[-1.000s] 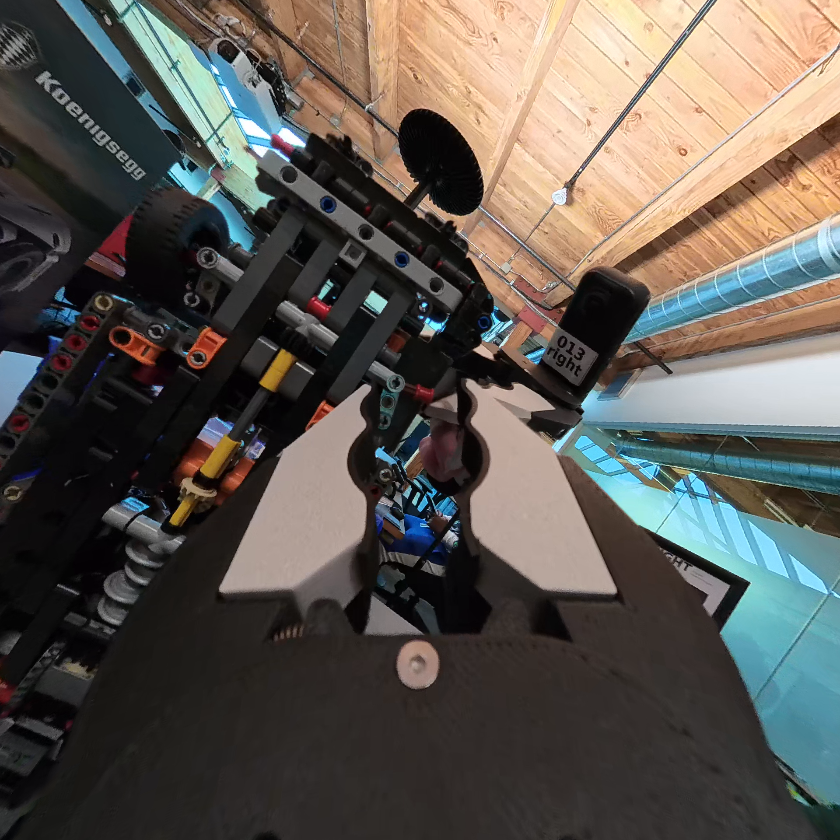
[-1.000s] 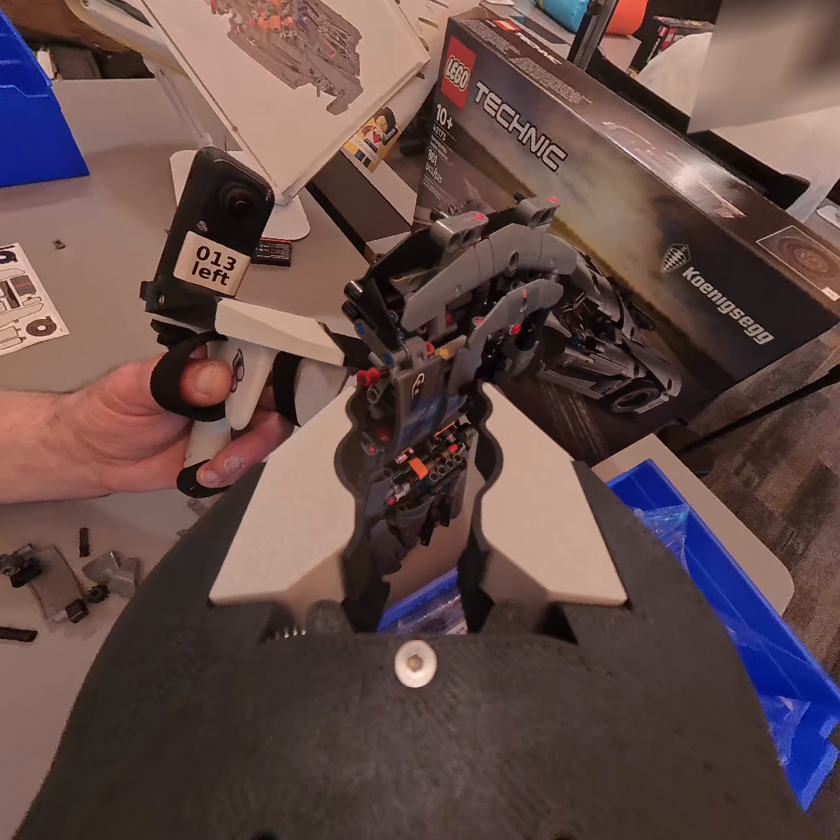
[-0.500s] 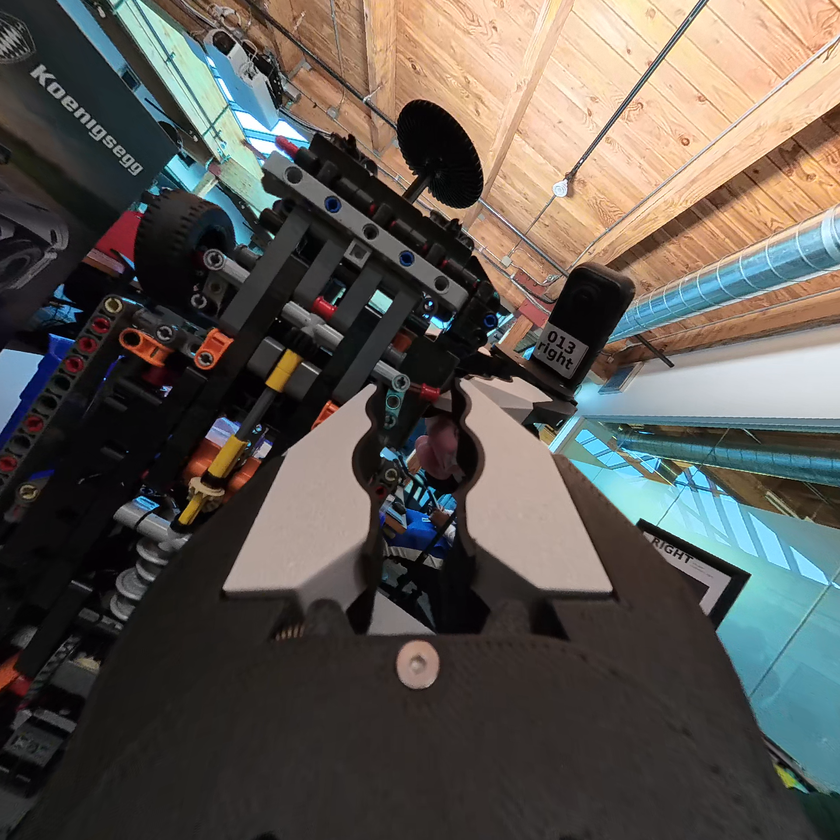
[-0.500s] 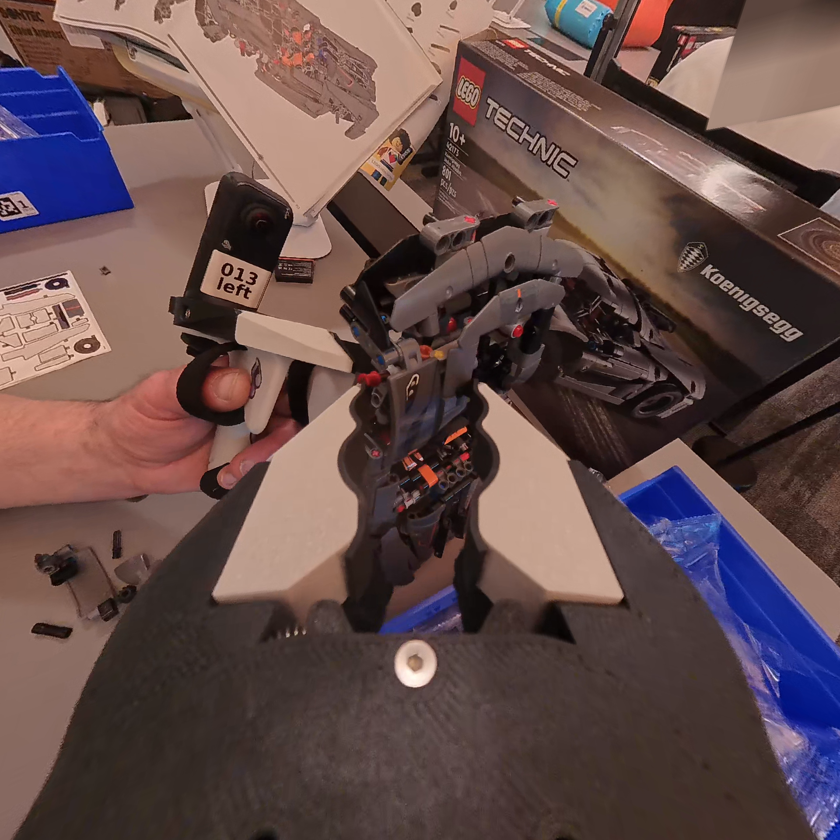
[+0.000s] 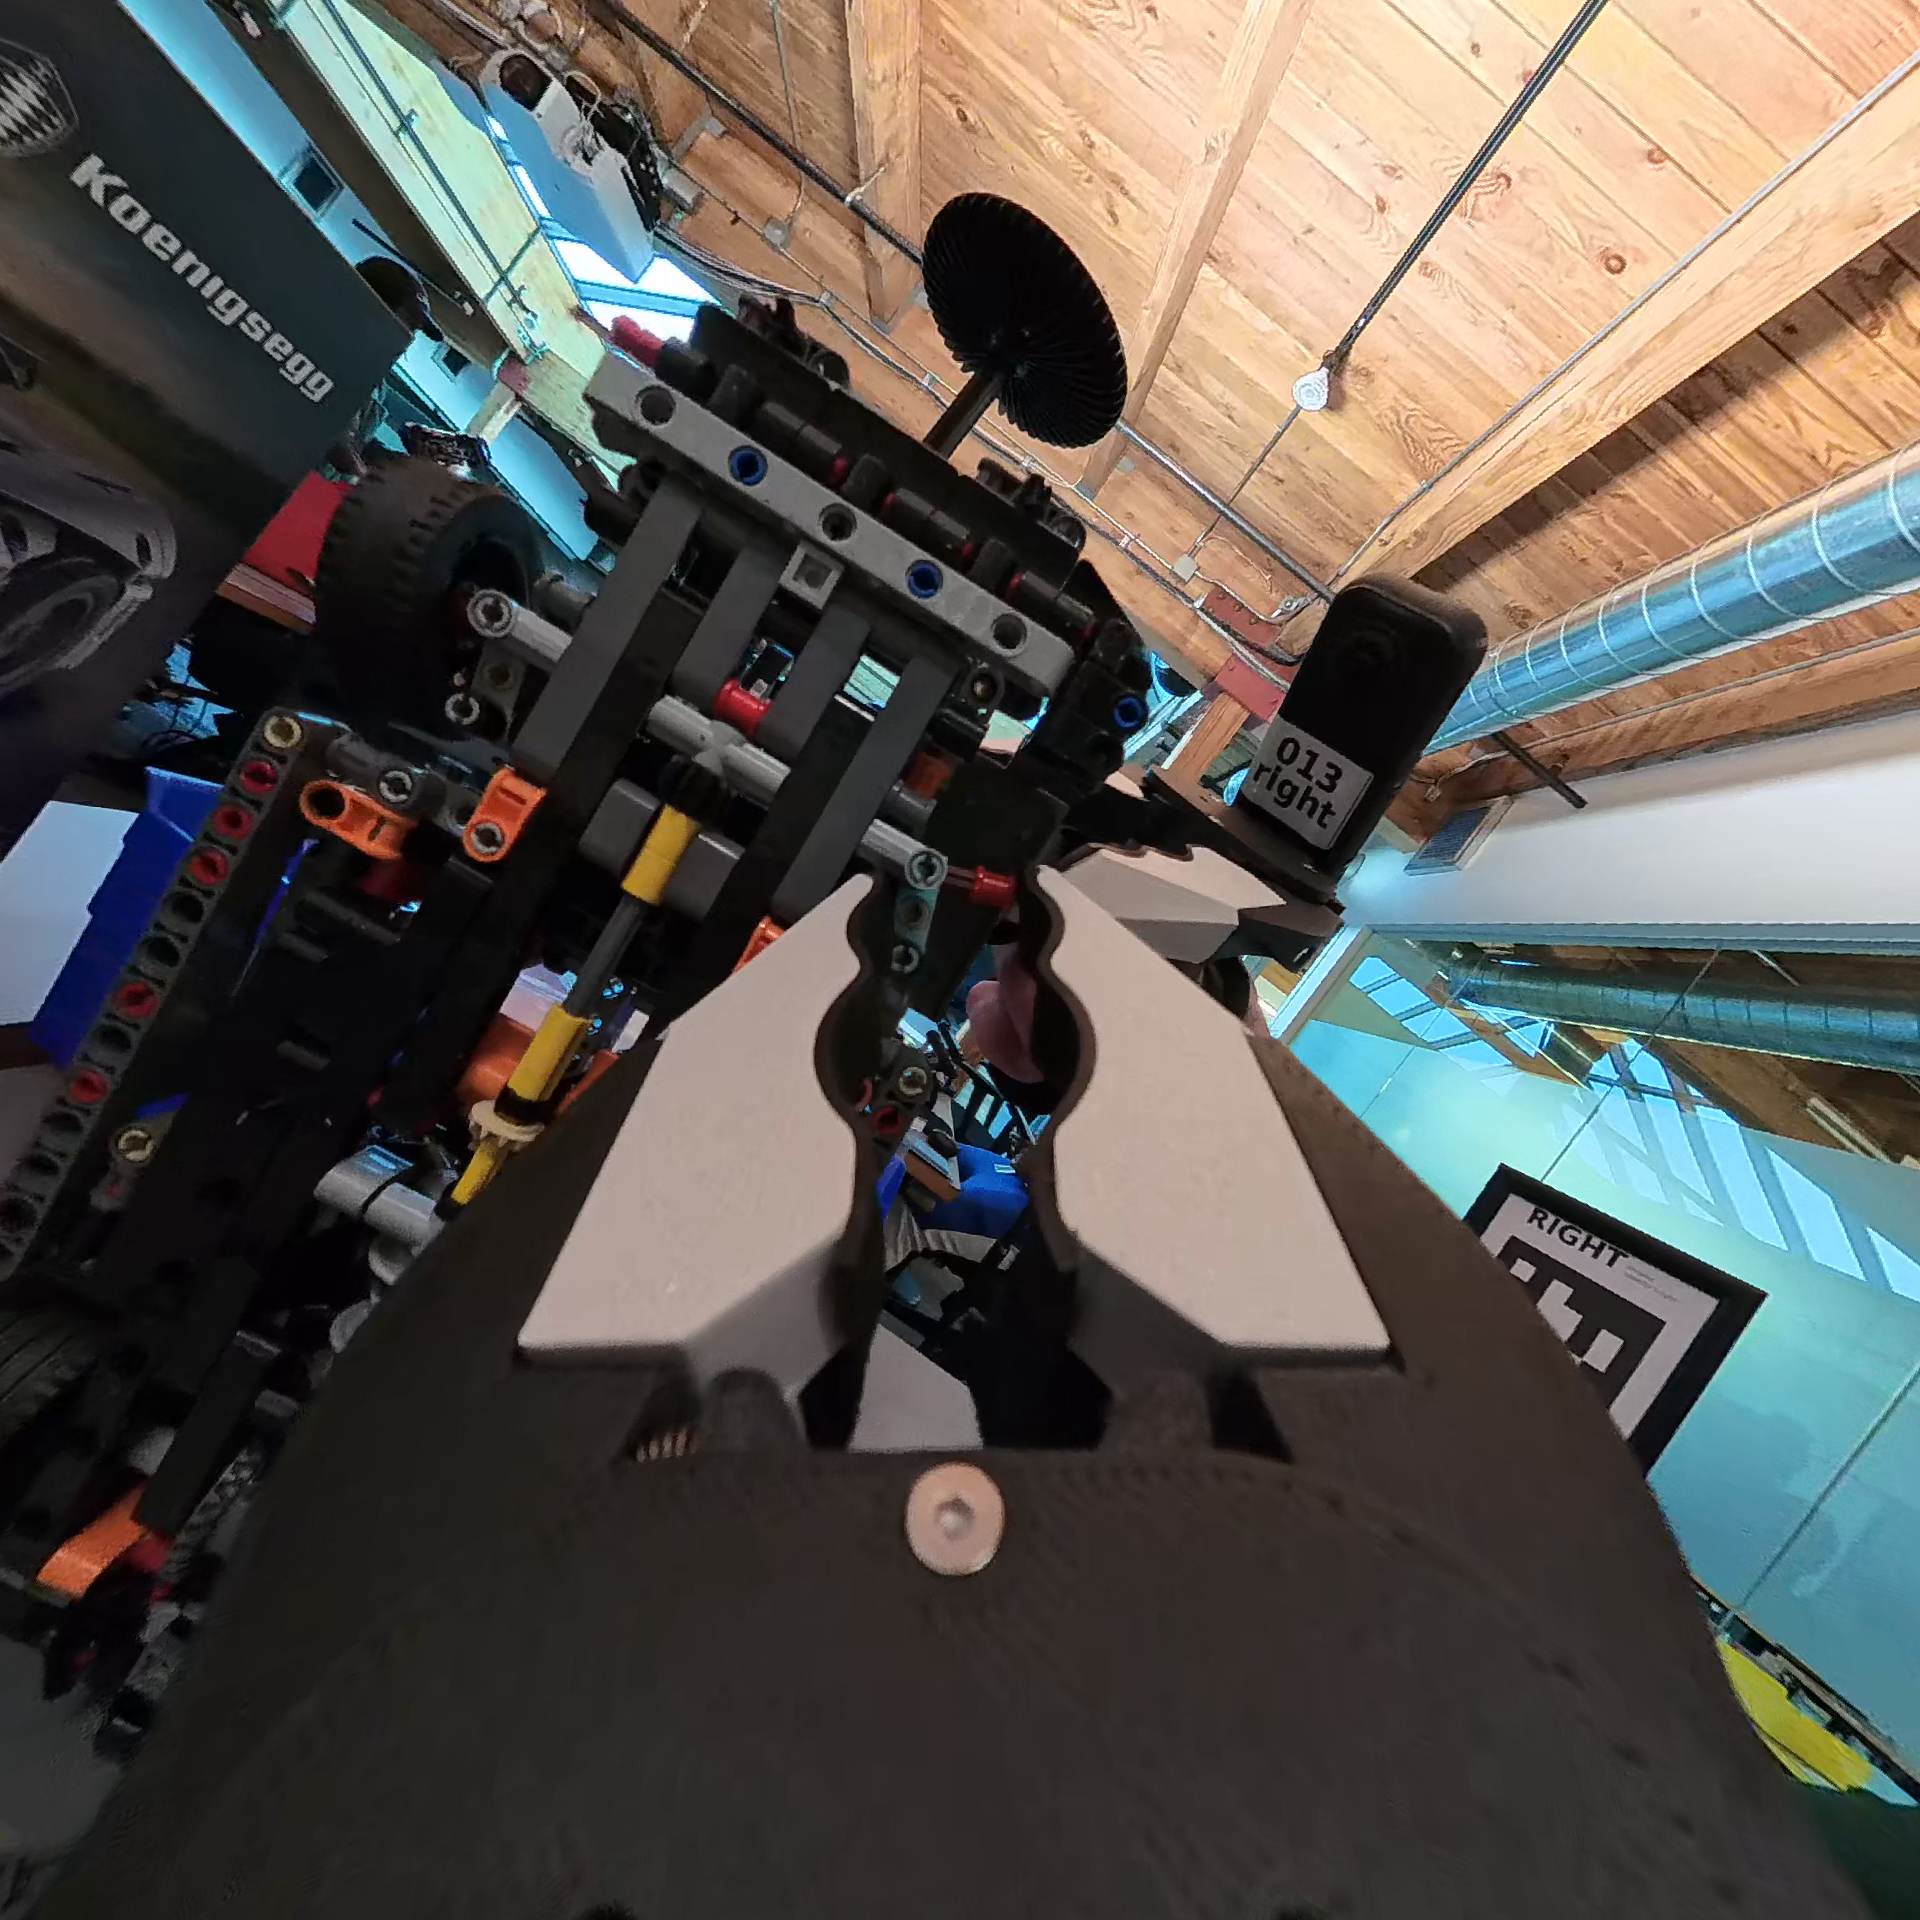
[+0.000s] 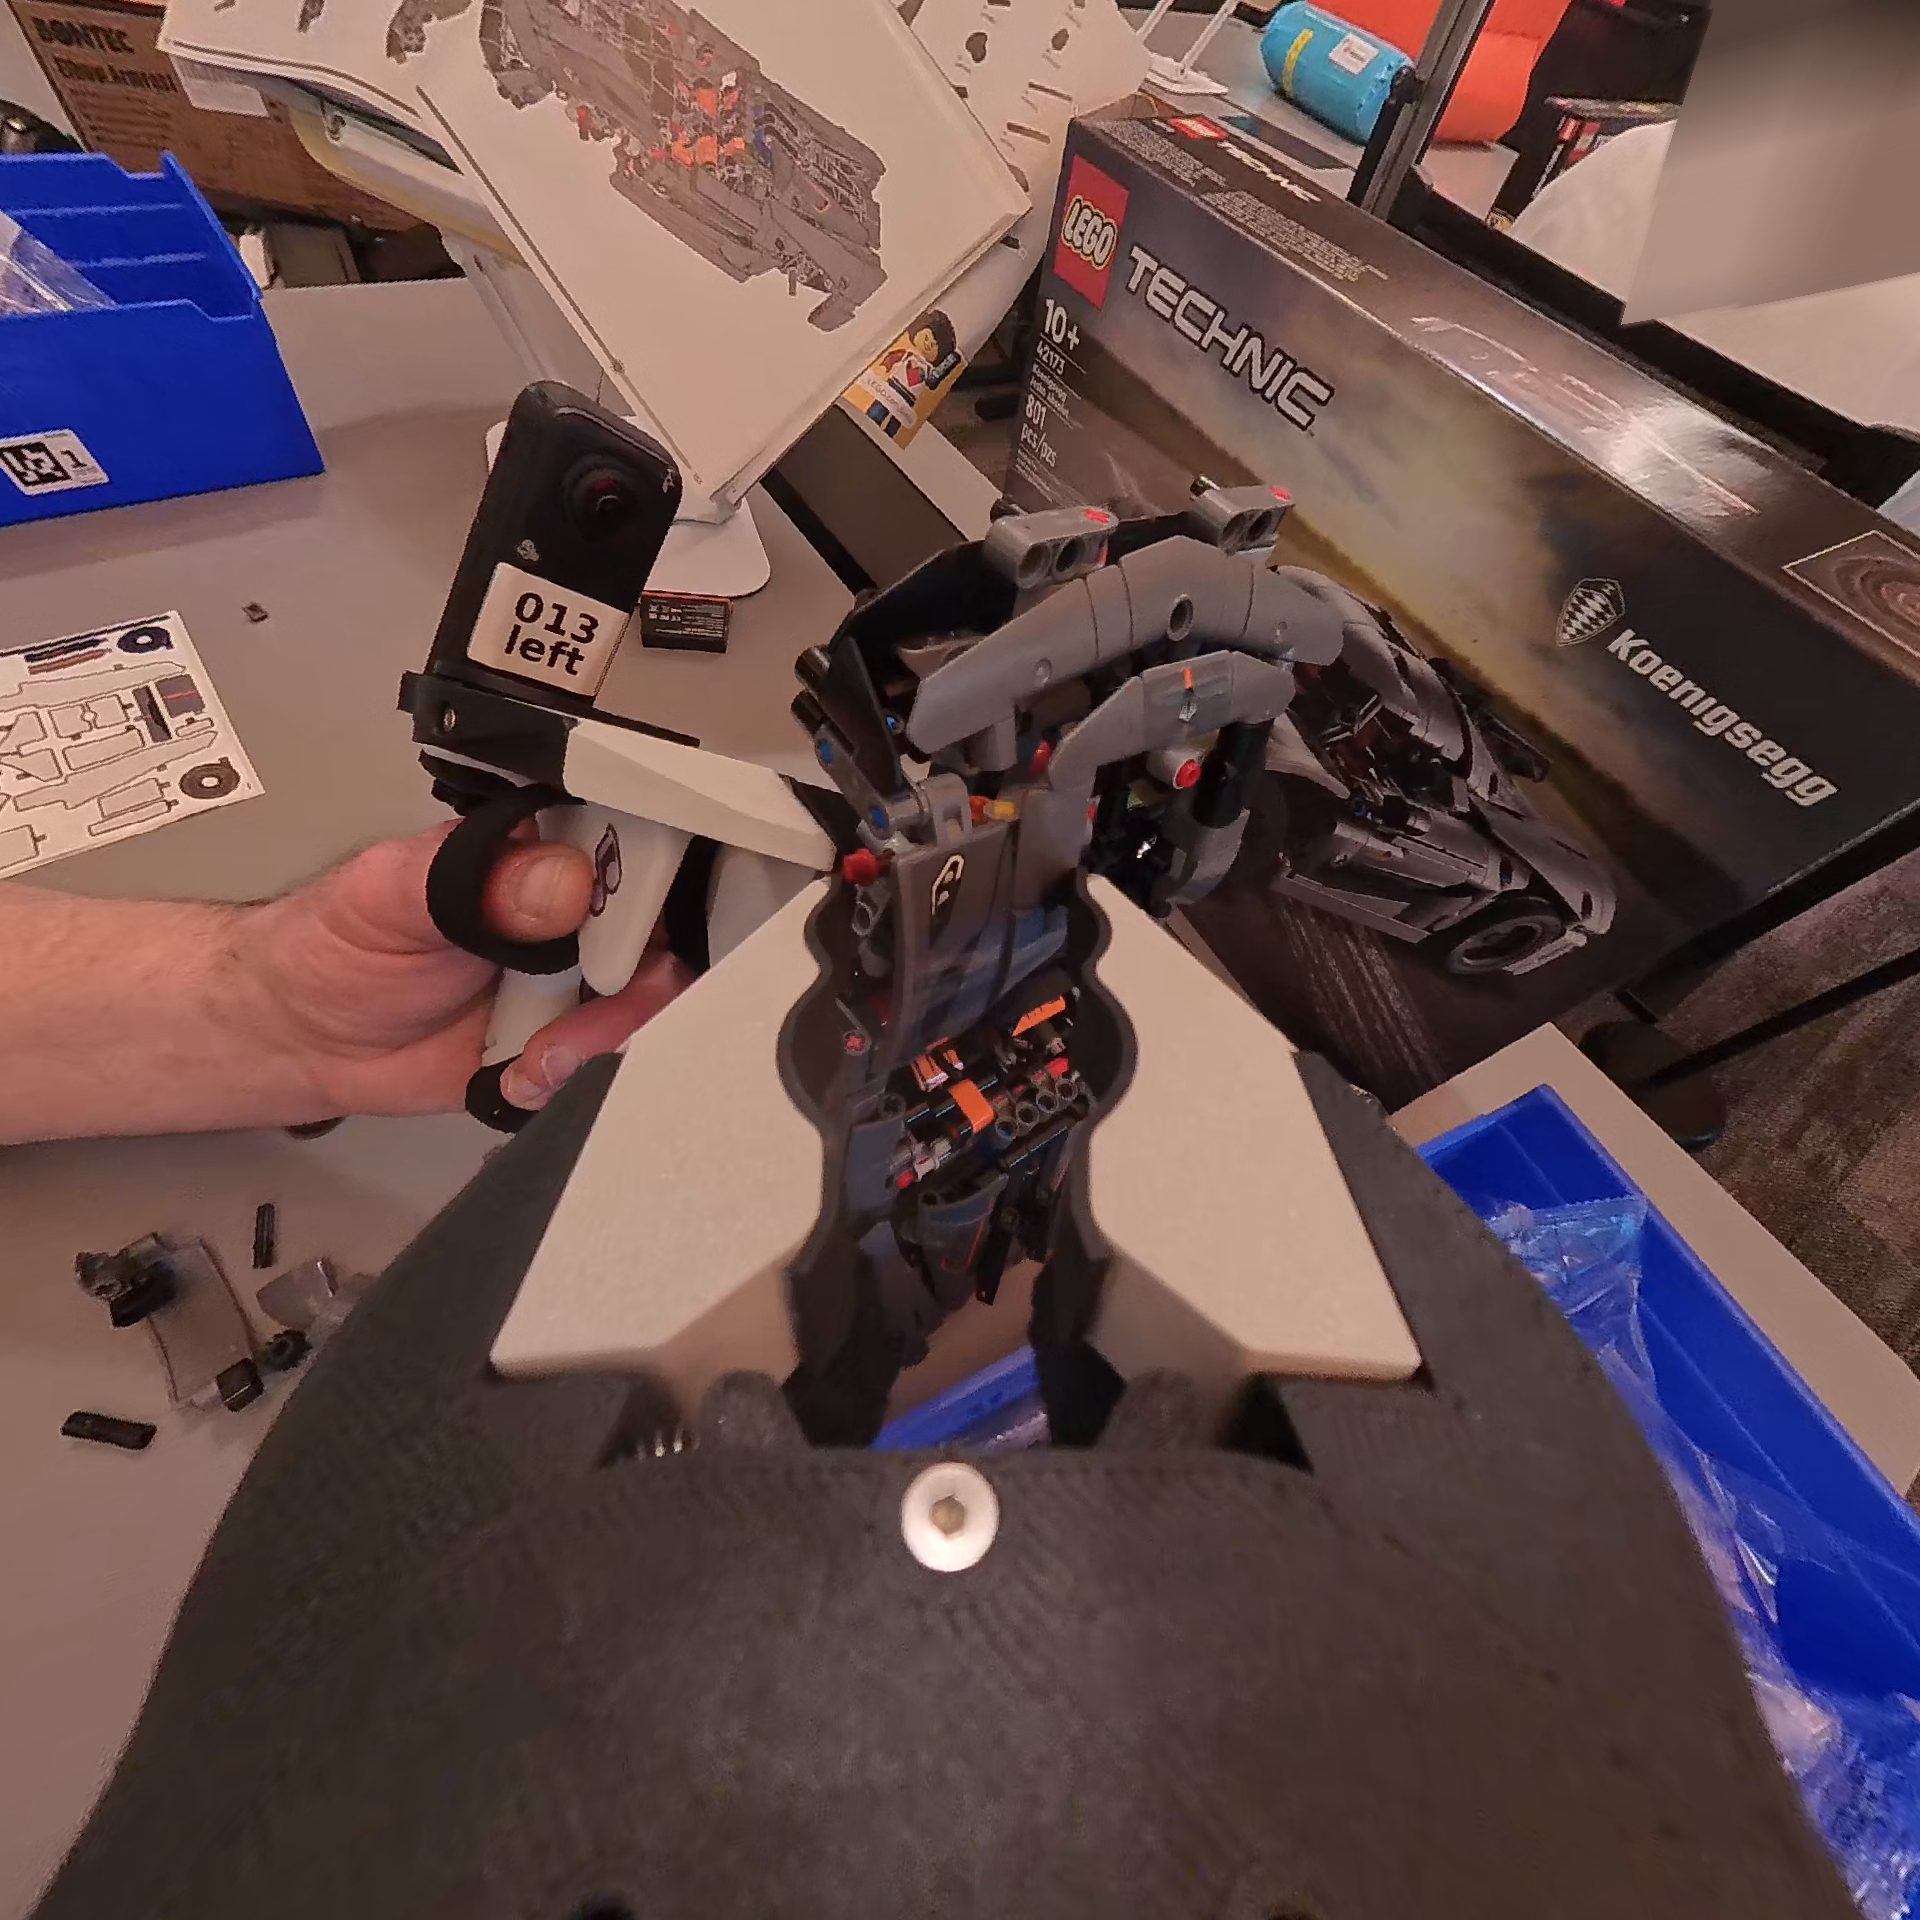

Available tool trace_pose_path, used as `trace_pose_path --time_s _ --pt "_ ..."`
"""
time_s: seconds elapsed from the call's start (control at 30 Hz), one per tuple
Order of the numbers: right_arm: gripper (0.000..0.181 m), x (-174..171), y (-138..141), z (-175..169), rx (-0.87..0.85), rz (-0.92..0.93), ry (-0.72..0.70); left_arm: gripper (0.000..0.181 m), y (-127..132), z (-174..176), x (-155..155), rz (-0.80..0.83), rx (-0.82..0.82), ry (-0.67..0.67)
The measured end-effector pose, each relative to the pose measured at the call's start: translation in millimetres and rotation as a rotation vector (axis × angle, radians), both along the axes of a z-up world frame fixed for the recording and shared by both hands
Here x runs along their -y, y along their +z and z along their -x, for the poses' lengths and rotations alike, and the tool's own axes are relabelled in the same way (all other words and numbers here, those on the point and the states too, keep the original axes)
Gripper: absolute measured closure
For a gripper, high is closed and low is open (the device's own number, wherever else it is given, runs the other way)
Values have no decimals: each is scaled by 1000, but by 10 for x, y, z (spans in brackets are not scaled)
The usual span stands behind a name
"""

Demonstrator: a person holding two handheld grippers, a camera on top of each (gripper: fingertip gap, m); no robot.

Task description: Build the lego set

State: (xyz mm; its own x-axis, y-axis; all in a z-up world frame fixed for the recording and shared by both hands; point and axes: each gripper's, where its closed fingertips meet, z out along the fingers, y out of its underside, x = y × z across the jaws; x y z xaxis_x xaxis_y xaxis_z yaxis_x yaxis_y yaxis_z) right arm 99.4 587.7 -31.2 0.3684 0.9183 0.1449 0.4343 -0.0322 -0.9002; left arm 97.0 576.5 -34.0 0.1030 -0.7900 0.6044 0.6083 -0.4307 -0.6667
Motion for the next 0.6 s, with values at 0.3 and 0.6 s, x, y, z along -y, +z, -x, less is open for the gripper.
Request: trace_pose_path --time_s 0.3,0.6 --pt "142 13 2 0 -15 -3 22 160 0 1 15 -8 -2 -18" --pt "144 25 7 -1 -13 2 21 159 0 0 29 -22 -22 -12"
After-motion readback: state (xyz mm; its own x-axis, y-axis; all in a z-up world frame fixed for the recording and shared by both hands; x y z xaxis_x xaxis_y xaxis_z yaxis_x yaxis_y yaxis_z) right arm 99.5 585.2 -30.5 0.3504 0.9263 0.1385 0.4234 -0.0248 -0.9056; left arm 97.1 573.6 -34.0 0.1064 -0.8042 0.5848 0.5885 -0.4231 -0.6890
